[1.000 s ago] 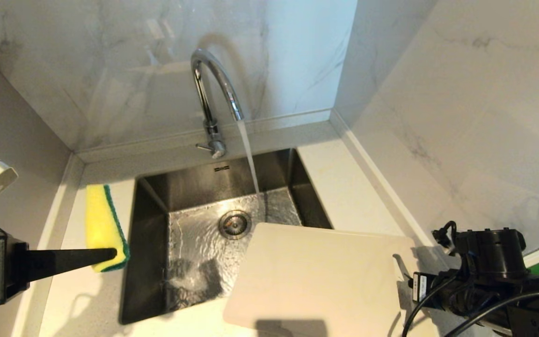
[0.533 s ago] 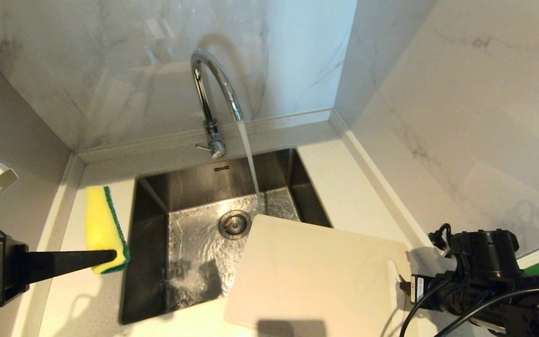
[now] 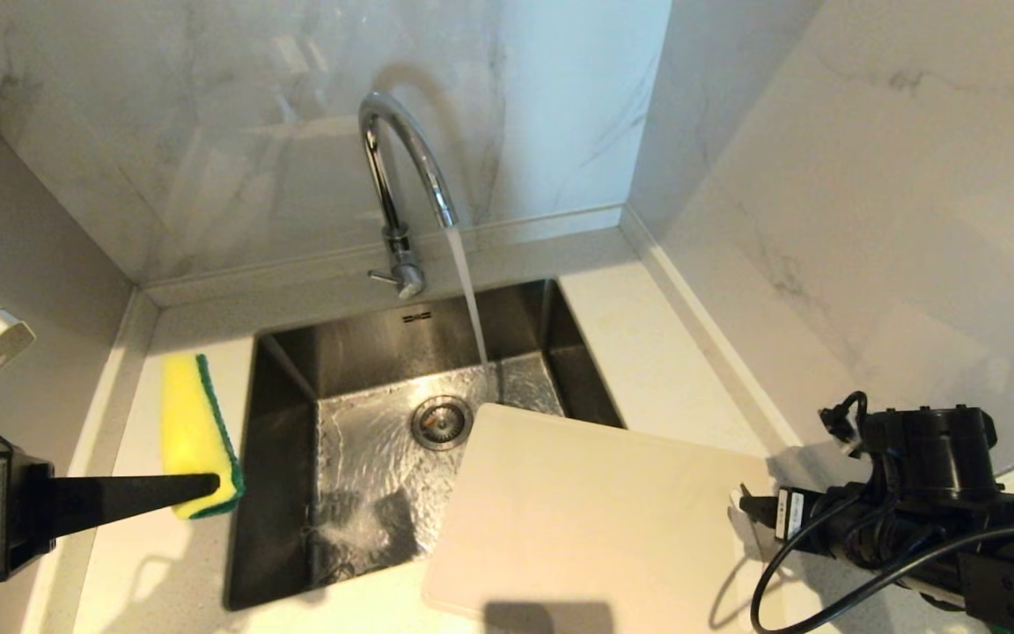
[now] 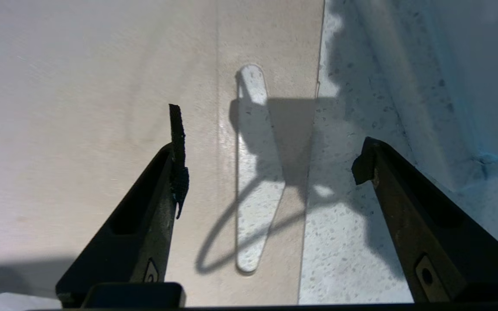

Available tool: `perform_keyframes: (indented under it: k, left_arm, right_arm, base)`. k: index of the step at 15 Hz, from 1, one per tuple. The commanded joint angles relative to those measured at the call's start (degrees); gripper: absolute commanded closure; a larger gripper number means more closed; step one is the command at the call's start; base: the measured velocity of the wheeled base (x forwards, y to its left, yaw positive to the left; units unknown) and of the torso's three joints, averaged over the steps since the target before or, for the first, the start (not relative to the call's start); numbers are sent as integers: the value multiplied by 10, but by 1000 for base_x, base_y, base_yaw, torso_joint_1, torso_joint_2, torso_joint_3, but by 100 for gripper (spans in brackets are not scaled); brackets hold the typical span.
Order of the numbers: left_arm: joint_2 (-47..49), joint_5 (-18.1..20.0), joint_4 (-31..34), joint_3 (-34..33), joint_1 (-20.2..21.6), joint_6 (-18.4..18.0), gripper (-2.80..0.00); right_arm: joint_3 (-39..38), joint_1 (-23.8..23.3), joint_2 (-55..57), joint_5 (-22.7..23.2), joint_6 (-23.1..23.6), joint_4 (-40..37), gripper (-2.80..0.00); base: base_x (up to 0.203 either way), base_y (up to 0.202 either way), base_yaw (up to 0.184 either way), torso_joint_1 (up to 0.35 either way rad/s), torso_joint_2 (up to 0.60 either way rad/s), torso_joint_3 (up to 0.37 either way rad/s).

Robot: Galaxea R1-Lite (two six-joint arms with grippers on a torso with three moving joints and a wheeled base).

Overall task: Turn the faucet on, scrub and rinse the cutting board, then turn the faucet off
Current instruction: Put down the cutting board, then put down the cleaning cloth

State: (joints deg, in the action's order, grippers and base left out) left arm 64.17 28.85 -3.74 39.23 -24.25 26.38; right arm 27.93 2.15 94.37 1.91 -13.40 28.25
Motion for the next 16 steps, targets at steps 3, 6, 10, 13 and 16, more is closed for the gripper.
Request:
perform_keyframes:
  k: [3, 6, 10, 13, 16]
  left_arm:
    - [3, 5, -2, 5, 0, 2, 0]
    - [3, 3, -6, 1, 0, 1, 0]
    - [-8, 2, -7, 2, 0, 1, 0]
    - [-12, 3, -7, 4, 0, 1, 0]
    - [-15, 12, -7, 1, -1, 1, 0]
  right_arm:
    - [92, 63, -131, 17, -67, -190, -280]
    - [229, 104, -184, 13, -106, -358, 0]
    - [318, 113, -234, -90, -107, -443, 0]
    - [378, 113, -309, -88, -81, -608, 0]
    - [425, 112, -358, -81, -83, -697, 0]
  base:
    - [0, 0, 0, 0, 0, 0]
    - [0, 0, 0, 0, 0, 0]
    - [0, 0, 0, 0, 0, 0]
    - [0, 0, 0, 0, 0, 0]
    - [0, 0, 0, 0, 0, 0]
